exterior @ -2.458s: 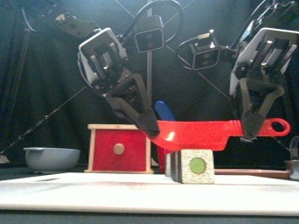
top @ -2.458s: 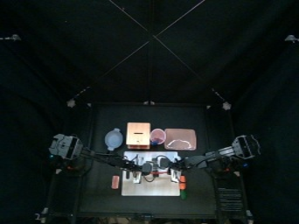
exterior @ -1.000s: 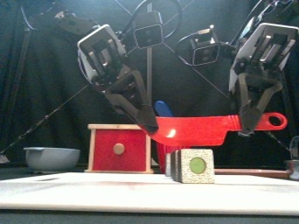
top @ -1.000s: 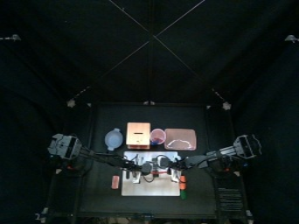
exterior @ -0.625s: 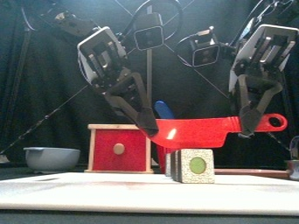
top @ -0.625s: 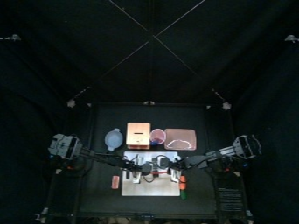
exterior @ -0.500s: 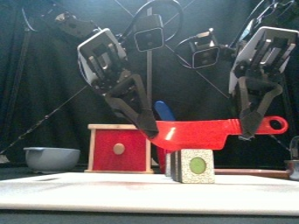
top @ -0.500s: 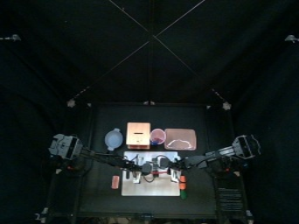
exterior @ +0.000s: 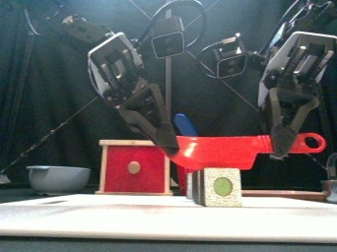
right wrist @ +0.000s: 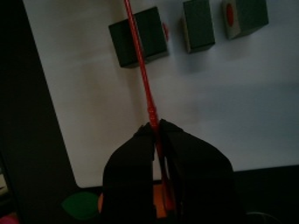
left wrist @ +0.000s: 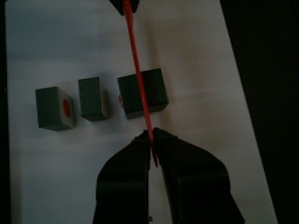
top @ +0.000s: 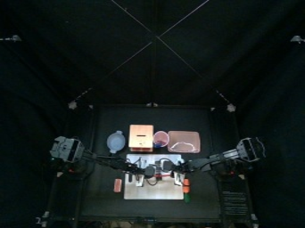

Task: Place sushi on board then cut the sushi with the knife then place the pieces on the plate
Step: Cut the sushi into 4 pieces

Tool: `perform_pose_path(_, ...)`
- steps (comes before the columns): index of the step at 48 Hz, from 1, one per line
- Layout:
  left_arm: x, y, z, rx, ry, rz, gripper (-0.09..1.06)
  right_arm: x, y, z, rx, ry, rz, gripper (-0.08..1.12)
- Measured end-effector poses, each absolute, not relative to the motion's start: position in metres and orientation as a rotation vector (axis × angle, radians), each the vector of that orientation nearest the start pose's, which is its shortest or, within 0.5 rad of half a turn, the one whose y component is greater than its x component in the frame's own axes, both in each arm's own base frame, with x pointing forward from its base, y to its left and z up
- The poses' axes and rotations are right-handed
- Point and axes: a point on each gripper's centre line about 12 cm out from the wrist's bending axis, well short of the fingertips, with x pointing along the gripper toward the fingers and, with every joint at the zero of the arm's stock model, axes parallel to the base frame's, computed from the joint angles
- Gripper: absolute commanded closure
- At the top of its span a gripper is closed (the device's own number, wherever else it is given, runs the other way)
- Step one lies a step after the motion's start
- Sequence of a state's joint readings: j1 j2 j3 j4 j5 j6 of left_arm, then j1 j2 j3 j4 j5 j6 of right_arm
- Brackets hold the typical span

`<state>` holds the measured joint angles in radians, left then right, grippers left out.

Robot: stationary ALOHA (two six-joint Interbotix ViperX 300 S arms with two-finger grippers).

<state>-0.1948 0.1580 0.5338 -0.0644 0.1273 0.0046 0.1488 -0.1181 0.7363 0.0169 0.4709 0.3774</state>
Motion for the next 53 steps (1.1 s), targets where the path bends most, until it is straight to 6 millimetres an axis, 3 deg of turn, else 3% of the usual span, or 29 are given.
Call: perform_pose_path(53, 0.410, -0.081, 0.121, -0.035, 0.866, -0.143, 0.49, 0.323, 0.053, 0.126, 0.288, 1.174, -0.090, 0.67)
